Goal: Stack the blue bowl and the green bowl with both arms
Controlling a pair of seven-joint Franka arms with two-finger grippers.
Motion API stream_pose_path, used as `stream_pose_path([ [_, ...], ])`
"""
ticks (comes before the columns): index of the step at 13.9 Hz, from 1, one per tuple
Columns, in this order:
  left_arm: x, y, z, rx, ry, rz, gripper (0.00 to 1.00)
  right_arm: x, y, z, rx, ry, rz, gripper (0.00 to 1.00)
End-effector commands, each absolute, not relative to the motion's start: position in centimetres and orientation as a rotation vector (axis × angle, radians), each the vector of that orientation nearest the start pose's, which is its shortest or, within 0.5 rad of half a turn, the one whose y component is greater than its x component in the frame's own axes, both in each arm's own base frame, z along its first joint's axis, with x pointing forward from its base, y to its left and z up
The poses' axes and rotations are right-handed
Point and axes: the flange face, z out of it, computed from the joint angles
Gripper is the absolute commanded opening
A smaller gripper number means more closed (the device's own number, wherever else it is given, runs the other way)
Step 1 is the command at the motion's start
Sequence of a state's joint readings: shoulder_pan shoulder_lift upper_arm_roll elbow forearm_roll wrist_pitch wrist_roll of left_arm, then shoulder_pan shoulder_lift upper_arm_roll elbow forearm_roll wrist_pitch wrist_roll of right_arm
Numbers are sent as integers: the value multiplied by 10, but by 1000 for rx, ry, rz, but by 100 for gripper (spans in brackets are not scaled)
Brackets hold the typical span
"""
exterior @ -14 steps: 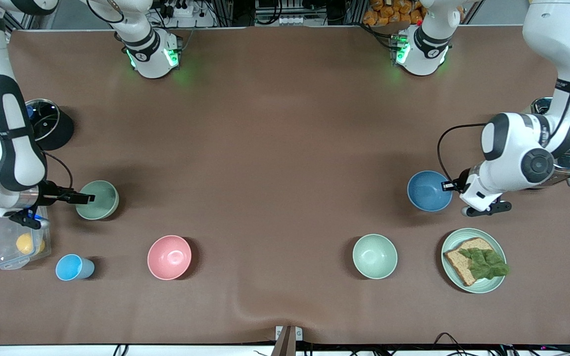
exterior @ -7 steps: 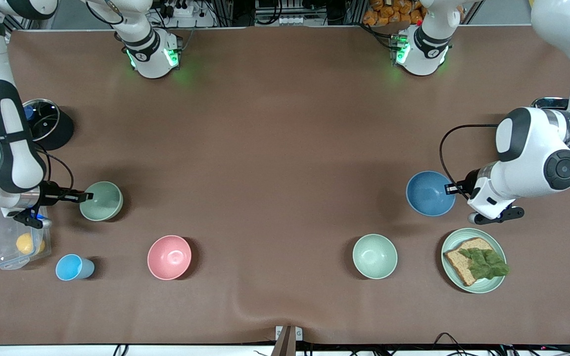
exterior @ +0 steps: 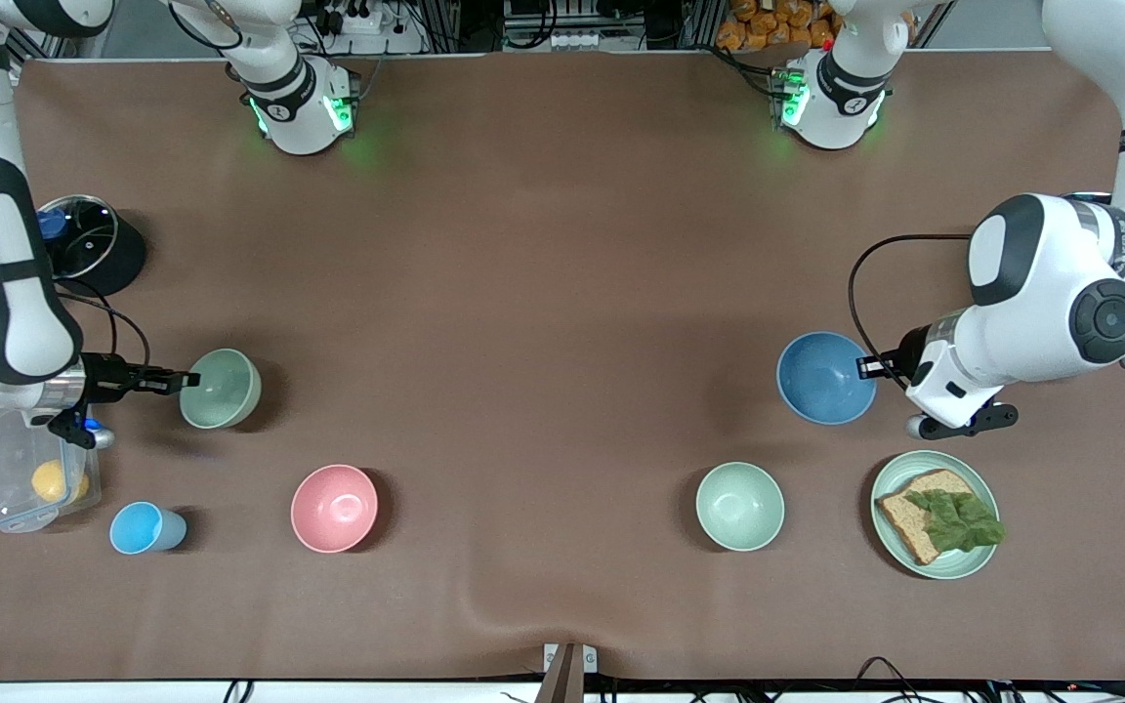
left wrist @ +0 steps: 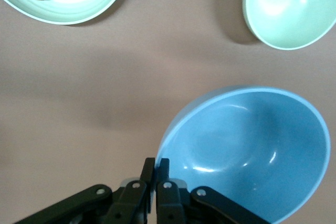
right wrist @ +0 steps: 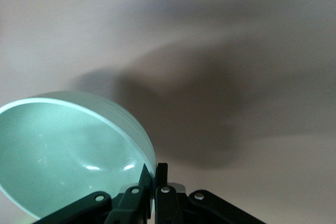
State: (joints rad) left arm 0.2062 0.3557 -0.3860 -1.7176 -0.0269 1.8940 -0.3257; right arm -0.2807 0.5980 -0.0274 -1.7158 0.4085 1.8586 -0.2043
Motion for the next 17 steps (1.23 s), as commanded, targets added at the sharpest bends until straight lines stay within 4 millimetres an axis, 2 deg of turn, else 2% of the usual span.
stream_pose_path([
  [1, 620, -99, 406, -3257, -341, 347, 0, 612, -100, 272, -2584, 513, 498, 0],
  [3, 620, -106, 414, -3261, -316, 354, 0, 623, -23, 301, -2599, 633, 536, 0],
  [5, 621, -110, 420, -3264, -305, 361, 0, 629, 50, 321, -2616, 802, 526, 0],
  [8, 620, -115, 418, -3267, -291, 369, 0, 633, 147, 327, -2613, 1011, 449, 0],
  [9, 619, -123, 419, -3271, -269, 368, 0, 633, 176, 321, -2609, 1061, 416, 0],
  [12, 621, -125, 418, -3275, -255, 366, 0, 632, 237, 295, -2592, 1131, 340, 0],
  [13, 621, -125, 415, -3273, -254, 375, 0, 630, 267, 287, -2592, 1152, 333, 0],
  [15, 620, -133, 412, -3274, -236, 385, 0, 620, 319, 264, -2585, 1195, 312, 0],
  [17, 620, -141, 414, -3280, -224, 383, 0, 606, 361, 242, -2546, 1252, 253, 0],
])
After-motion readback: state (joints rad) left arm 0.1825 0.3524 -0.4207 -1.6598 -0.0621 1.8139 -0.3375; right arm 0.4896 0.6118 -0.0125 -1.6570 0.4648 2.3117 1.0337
